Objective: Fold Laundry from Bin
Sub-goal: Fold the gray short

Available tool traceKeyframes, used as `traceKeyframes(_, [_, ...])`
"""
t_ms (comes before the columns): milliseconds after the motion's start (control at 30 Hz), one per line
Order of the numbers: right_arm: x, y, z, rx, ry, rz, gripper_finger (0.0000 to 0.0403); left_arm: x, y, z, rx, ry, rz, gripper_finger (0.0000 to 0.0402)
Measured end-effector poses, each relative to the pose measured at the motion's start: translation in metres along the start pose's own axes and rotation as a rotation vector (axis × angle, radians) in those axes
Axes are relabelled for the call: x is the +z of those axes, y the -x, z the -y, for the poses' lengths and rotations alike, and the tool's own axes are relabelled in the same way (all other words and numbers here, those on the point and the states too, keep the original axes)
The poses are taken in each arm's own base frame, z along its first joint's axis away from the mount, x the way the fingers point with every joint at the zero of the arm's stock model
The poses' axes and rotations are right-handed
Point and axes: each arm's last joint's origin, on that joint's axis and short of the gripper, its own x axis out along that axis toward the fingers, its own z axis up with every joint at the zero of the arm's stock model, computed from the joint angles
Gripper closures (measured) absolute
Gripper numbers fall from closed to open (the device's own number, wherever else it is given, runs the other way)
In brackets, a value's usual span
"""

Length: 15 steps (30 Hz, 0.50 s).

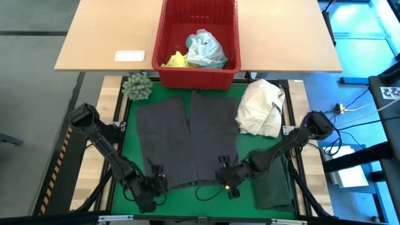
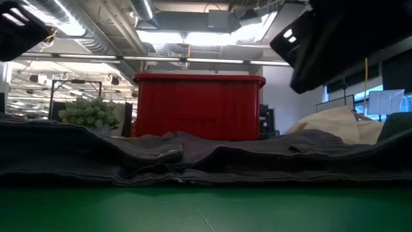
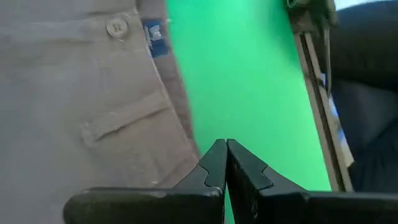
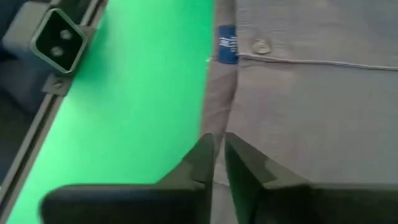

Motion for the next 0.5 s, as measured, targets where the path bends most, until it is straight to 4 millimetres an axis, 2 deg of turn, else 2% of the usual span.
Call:
traceKeyframes(167, [-0.003,0.002,-0.01,-0.033,0.027,0.009,0.0284,-0.003,0.002,-0.011,0.132,0.066,-0.006,0.04])
traceKeyframes(300, [-0.007,0.002,-0.011,-0.048,0.032,-0.023,0.0237,0.005,0.003,-0.013,0.094,0.072,-0.034,0.0386])
traceKeyframes(400, [-0.014,0.003,-0.013,-0.079,0.035,-0.077,0.0216,0.011,0.004,-0.011,0.066,0.056,-0.034,0.0362])
traceKeyframes(500, [-0.019,0.002,-0.012,-0.135,0.04,-0.115,0.0207,0.008,0.005,-0.015,0.113,-0.015,-0.058,0.0335])
